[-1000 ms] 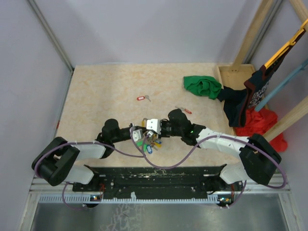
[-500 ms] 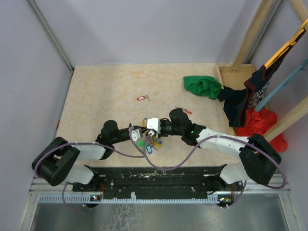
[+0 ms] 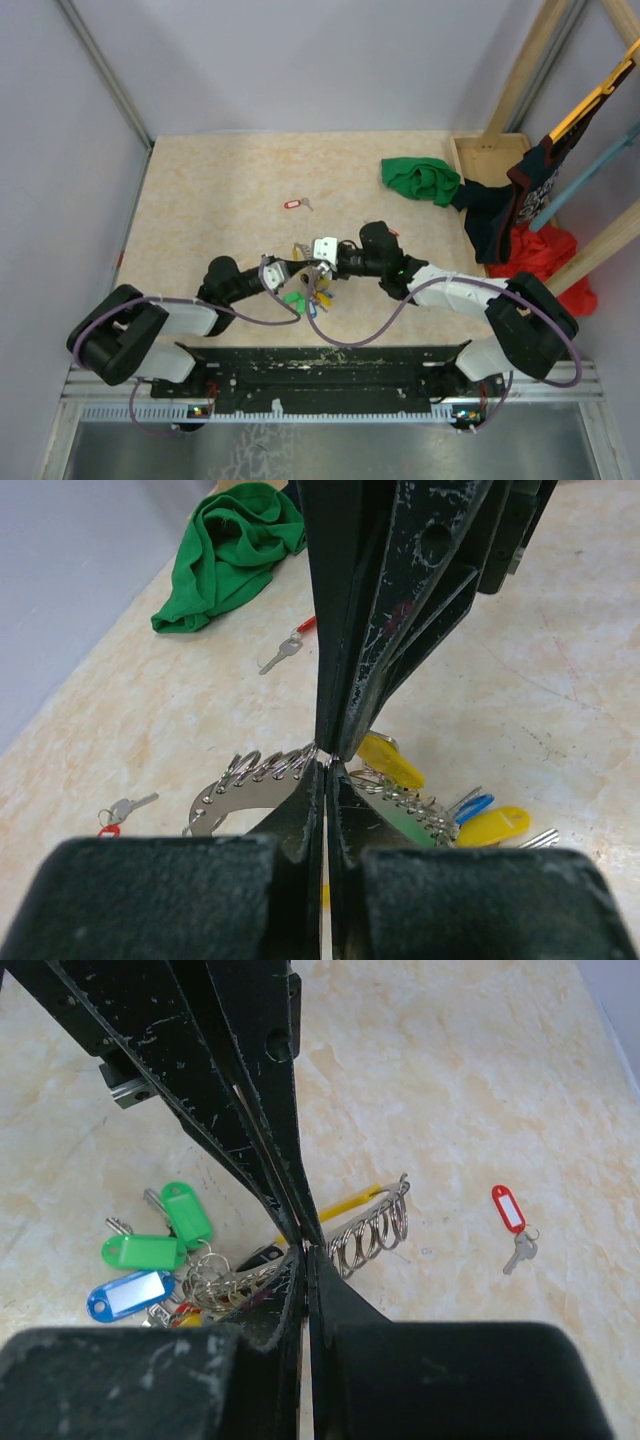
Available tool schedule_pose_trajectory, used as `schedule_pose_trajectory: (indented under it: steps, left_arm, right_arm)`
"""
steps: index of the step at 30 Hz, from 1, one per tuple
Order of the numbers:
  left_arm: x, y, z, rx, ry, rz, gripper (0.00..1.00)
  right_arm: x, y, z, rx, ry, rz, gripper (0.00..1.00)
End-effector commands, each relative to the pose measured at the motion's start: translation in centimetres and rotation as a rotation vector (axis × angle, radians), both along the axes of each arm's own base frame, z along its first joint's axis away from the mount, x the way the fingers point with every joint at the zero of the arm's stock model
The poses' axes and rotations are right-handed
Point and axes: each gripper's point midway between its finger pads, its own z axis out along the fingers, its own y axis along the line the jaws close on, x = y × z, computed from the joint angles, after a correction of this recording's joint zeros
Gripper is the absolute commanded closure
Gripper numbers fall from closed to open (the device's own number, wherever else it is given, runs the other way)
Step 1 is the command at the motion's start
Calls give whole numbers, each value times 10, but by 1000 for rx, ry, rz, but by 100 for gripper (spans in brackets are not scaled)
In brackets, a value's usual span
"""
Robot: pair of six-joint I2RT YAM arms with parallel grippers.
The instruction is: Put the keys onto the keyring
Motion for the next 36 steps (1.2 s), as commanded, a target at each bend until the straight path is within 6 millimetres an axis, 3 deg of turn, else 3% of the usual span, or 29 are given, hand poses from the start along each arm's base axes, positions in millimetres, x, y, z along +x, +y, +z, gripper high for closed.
schedule_pose_trajectory:
  steps: [1, 10, 20, 30, 36]
  left_arm:
    - [-2, -1, 44, -162, -67, -12, 100]
    - [8, 5, 45, -218, -2, 57, 100]
    - [8, 7, 43, -251, 11, 69, 100]
    - [7, 8, 40, -240, 4, 69, 100]
    - [9, 9, 37, -226, 3, 80, 100]
  right_arm:
    - [-6, 8, 3, 73, 33, 62, 100]
    - [-8, 13, 6, 115, 38, 83, 100]
    - [-7, 5, 19, 136, 19, 41, 100]
    - [-4, -1, 36, 159, 8, -9, 78]
    - [8, -16, 49, 171, 56, -140, 76]
